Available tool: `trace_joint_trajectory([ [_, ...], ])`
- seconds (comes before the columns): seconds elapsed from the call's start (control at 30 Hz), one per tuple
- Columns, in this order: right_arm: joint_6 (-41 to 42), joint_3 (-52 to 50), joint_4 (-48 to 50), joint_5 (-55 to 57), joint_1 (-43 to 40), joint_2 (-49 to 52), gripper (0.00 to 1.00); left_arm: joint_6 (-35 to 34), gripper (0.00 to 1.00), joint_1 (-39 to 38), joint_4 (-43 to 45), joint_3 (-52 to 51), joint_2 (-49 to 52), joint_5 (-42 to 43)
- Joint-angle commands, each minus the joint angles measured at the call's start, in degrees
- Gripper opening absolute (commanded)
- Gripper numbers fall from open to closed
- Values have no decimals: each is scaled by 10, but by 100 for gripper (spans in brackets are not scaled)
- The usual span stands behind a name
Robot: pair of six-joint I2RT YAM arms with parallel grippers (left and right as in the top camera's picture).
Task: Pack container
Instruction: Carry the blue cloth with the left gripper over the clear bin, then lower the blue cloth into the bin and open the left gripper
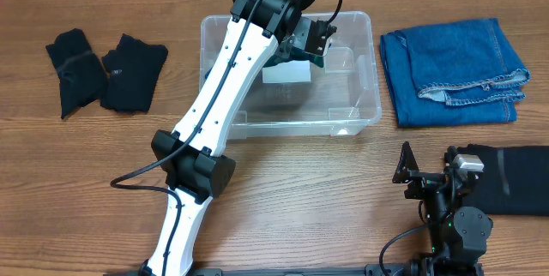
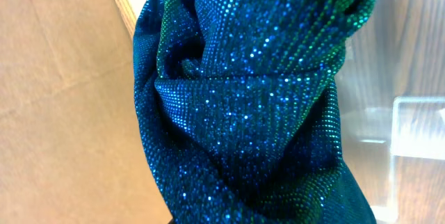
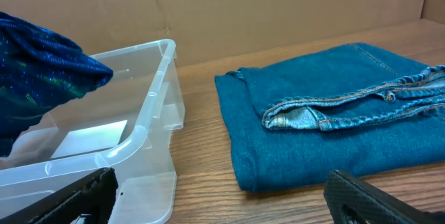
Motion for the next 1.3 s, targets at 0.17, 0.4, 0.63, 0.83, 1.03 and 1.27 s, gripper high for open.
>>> trace_joint_trajectory([
  [0.17,0,0,3,-3,-1,-4,100,122,4,3,83,-51,3,-32],
  [0.4,0,0,3,-3,-1,-4,100,133,4,9,129,-106,3,-56],
  [0.63,0,0,3,-3,-1,-4,100,133,4,9,159,-140,3,-6],
  [0.83,0,0,3,-3,-1,-4,100,132,4,9,162,-143,3,43],
  [1.03,0,0,3,-3,-1,-5,100,83,38,9,162,-143,3,101],
  [1.27,0,0,3,-3,-1,-4,100,6,54,9,157,-143,3,107],
])
